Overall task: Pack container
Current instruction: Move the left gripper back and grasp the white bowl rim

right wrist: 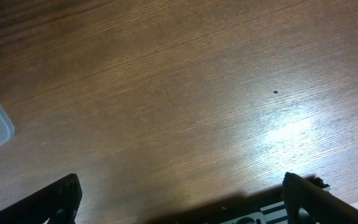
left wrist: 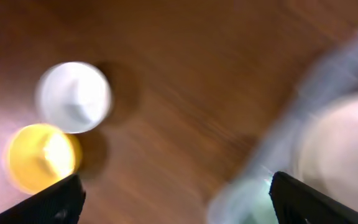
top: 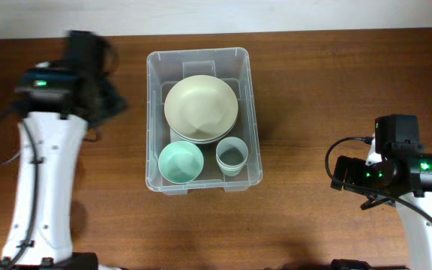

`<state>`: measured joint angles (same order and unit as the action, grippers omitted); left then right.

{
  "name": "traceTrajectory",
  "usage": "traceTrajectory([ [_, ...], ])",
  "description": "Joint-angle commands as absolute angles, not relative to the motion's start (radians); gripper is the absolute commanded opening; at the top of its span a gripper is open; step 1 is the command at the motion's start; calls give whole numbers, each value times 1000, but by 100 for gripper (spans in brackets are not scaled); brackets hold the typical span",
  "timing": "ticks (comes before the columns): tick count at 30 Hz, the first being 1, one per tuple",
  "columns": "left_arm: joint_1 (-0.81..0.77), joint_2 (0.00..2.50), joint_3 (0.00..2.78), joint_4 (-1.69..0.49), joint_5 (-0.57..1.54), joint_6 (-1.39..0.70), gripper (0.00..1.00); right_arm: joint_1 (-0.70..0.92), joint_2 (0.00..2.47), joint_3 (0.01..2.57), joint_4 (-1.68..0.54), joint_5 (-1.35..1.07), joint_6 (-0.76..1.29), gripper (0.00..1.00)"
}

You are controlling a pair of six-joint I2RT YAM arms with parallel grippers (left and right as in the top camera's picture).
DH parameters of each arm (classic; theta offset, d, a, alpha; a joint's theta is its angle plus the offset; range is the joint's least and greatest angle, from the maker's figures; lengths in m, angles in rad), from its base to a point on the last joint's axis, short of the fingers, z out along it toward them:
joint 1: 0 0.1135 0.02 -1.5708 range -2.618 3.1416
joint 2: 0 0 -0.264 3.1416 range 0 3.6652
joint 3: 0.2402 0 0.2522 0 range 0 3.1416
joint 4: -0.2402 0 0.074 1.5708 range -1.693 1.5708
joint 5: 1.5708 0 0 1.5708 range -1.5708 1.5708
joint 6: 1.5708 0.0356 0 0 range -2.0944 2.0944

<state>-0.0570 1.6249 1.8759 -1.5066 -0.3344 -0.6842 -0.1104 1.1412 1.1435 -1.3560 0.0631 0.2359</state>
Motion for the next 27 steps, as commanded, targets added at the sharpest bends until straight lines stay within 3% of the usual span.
traceTrajectory([
  [1, 94, 1624, 1844, -1496, -356, -656, 98, -106, 1140, 1144, -1354, 64, 240, 99],
  [6, 245, 1626, 1704, -1414, -349, -648, 99, -106, 1140, 1144, -1354, 64, 240, 99],
  [14, 416, 1649, 1343, -1096, -221, -505, 99, -106, 1140, 1144, -1356, 64, 240, 99],
  [23, 454, 1806, 1269, -983, -171, -439, 98, -106, 1140, 1144, -1357, 65, 240, 99],
  [27, 454, 1865, 1269, -958, -169, -439, 89, -106, 1140, 1144, -1358, 65, 240, 99],
])
